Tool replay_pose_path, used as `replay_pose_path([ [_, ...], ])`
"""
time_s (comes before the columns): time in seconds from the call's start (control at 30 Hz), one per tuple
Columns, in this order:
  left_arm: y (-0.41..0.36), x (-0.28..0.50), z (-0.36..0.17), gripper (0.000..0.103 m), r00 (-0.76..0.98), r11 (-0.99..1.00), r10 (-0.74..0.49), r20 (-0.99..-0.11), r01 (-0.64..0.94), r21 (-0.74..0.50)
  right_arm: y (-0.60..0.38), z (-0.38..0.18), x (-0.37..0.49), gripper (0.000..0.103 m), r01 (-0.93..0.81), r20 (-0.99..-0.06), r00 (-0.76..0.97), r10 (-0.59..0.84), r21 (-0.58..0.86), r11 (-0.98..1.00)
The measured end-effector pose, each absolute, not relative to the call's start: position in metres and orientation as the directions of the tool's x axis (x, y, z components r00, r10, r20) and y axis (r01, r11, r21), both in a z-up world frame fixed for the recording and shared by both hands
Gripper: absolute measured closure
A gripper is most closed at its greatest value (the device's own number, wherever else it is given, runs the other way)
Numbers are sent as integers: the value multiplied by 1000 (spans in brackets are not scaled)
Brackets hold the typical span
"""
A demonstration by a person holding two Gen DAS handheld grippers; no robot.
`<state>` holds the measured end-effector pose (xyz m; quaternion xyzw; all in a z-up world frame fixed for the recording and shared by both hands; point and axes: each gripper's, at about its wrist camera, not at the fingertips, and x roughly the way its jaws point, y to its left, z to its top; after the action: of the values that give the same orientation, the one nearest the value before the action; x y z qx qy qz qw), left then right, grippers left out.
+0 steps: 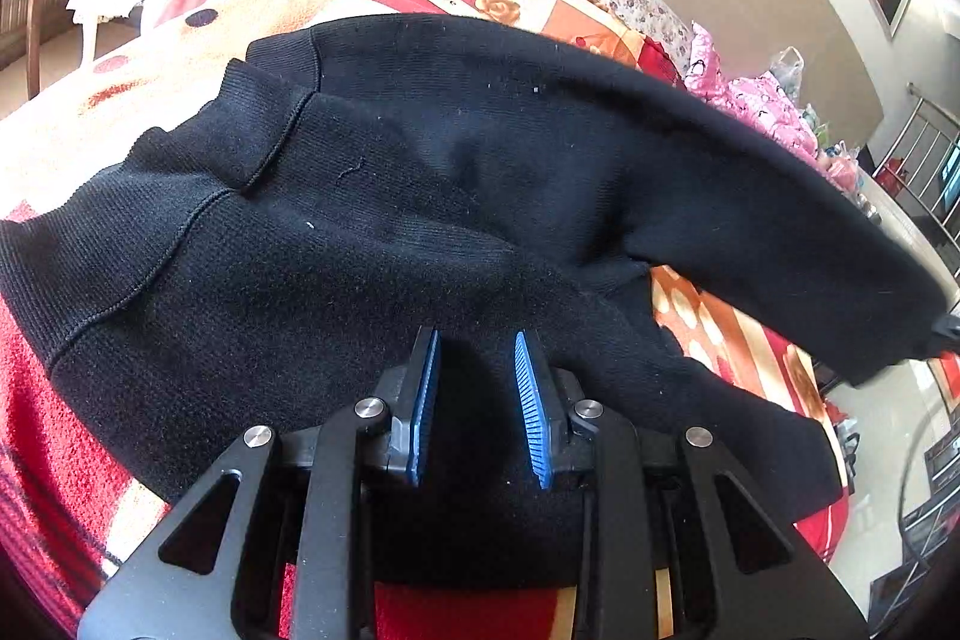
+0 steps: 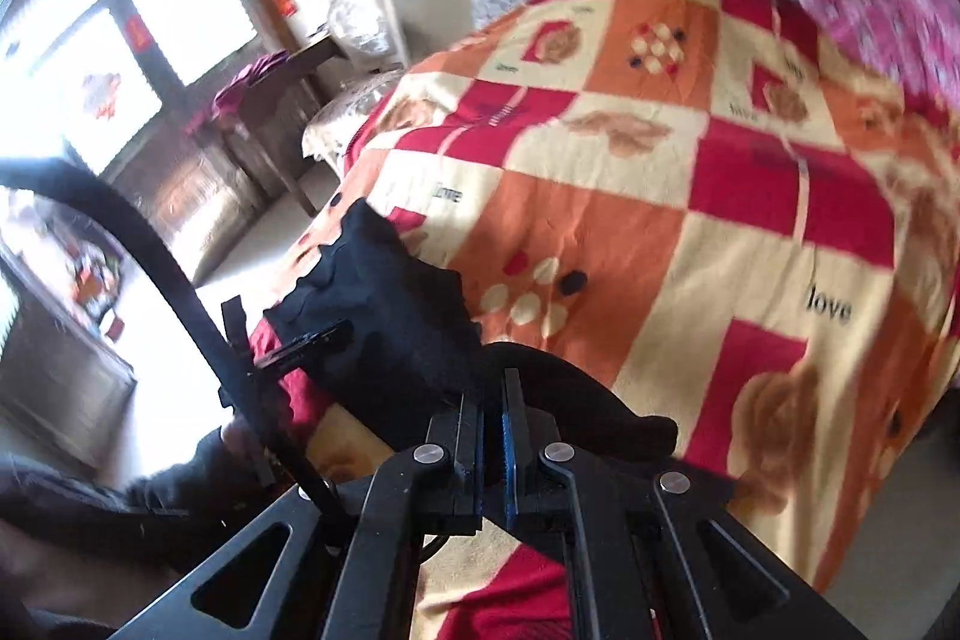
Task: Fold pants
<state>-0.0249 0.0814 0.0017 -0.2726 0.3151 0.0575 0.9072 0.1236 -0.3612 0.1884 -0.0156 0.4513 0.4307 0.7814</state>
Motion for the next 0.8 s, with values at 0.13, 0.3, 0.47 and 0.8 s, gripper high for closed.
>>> replay_pose_path([
  [0.13,79,-24,2,78,792,851,-57,-608,-279,-444,-374,132,212,99,-533,-773,211,598,422,733],
  [0.3,79,-25,2,78,792,850,-59,-608,-279,-447,-376,63,329,92,-310,-873,423,243,113,944],
  [0.47,78,-23,2,78,792,850,-55,-608,-282,-445,-384,74,312,92,-272,-806,544,233,93,958],
  [0.8,77,-23,3,78,792,850,-53,-609,-284,-443,-397,12,268,66,-108,-761,288,581,577,810],
])
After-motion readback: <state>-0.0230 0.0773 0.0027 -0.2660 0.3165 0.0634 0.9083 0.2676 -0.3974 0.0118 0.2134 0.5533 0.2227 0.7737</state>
